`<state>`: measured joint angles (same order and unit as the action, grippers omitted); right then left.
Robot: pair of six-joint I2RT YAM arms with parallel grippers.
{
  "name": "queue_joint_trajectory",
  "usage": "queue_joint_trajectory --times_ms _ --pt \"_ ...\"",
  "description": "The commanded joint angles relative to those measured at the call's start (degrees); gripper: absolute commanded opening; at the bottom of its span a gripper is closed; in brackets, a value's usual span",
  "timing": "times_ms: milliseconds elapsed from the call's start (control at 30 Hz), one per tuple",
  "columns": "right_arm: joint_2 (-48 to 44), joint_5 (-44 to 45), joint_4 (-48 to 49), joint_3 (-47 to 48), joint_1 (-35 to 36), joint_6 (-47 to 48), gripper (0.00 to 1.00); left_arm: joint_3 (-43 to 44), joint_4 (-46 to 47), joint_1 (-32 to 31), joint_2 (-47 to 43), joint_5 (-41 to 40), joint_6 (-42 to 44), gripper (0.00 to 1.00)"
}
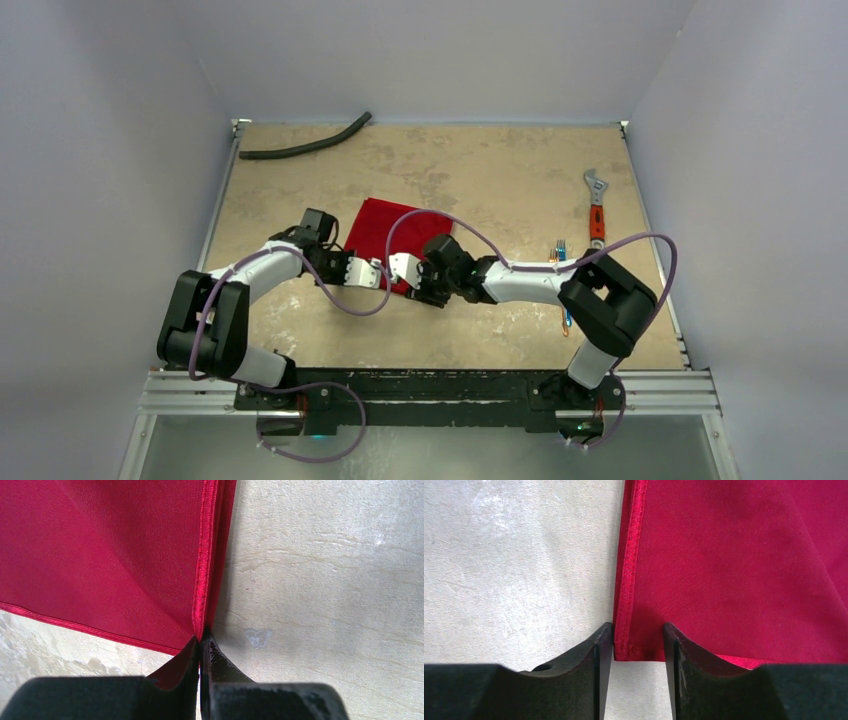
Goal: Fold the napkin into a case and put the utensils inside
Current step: Pick up the upper triangle-folded napkin from the center of the board.
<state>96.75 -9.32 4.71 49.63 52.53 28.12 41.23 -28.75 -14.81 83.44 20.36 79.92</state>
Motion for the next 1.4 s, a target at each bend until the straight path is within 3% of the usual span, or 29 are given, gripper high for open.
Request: queue_joint_trajectory --times_ms 0,233,567,1367 --pt "-0.7 0.9 -0.4 -0.7 0.7 -0.7 0.44 -0.6 -0.6 -0.1 -0.6 -0.3 -2.1 0.0" --pt "1.8 -1.9 -1.8 1.2 0.7 -0.9 0.33 -0.2 -1.1 0.0 -0.6 -0.7 -2.1 0.0" --pt "-1.7 1.3 2.2 0.6 0.6 -5.2 0.01 3.6 -5.0 0.0 -0.6 0.5 -2.7 0.0" --pt "-12.5 0.9 2.9 -3.1 -0.2 -10.9 0.0 13.0 -13.9 1.0 -4.5 0.6 -5.6 0.0"
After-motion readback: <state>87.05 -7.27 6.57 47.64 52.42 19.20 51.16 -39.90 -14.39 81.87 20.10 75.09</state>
